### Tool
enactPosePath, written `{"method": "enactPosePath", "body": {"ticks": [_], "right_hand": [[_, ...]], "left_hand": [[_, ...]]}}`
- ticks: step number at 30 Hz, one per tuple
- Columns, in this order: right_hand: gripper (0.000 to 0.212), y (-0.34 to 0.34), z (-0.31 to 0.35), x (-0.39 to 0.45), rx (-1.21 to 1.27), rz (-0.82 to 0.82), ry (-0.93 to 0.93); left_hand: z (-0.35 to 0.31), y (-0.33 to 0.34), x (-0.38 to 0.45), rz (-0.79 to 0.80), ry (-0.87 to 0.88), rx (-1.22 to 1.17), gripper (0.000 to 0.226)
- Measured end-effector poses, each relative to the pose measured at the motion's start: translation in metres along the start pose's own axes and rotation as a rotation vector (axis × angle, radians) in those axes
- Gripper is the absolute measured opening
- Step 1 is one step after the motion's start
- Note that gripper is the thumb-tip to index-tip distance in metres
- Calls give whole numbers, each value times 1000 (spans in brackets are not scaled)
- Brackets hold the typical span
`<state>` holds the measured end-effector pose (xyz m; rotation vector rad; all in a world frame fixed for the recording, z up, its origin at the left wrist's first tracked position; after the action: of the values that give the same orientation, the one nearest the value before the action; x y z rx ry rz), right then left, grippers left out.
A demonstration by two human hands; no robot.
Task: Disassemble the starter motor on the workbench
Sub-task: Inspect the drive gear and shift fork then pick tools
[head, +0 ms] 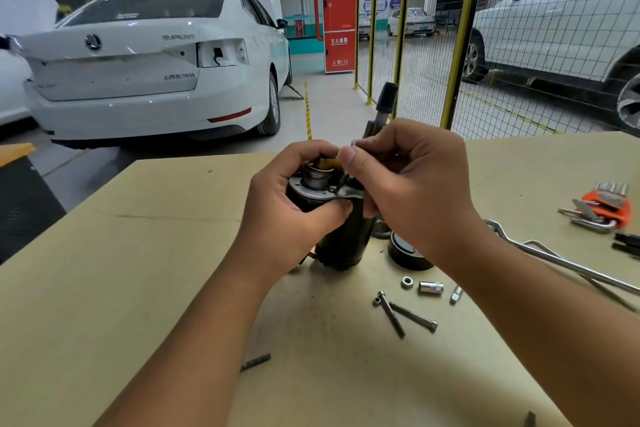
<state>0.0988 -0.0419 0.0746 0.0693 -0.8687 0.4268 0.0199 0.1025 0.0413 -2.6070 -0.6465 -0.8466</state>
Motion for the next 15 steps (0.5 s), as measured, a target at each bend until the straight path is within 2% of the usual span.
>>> {"method": "enactPosePath", "body": {"ticks": [5, 11, 15], "right_hand": [[16, -1, 1, 2, -44, 30, 16], [29, -3, 4, 12, -129, 88, 17], [27, 0, 4, 10, -174, 26, -53]], "left_hand": [[0, 1, 0, -1, -1, 4, 52], [-1, 0, -1, -10, -2, 6, 56], [0, 4, 1, -14, -14, -6, 53]]}}
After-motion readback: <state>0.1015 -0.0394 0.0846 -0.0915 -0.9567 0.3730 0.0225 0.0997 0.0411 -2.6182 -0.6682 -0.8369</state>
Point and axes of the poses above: each hand's wrist, its own x-axis towards the middle knuckle, its own y-axis out of the palm, z = x × y, the point moved 4 cm from there along x, towards the middle knuckle, and after that the axes turned 2 degrees about -y, right-handed, at the moved point
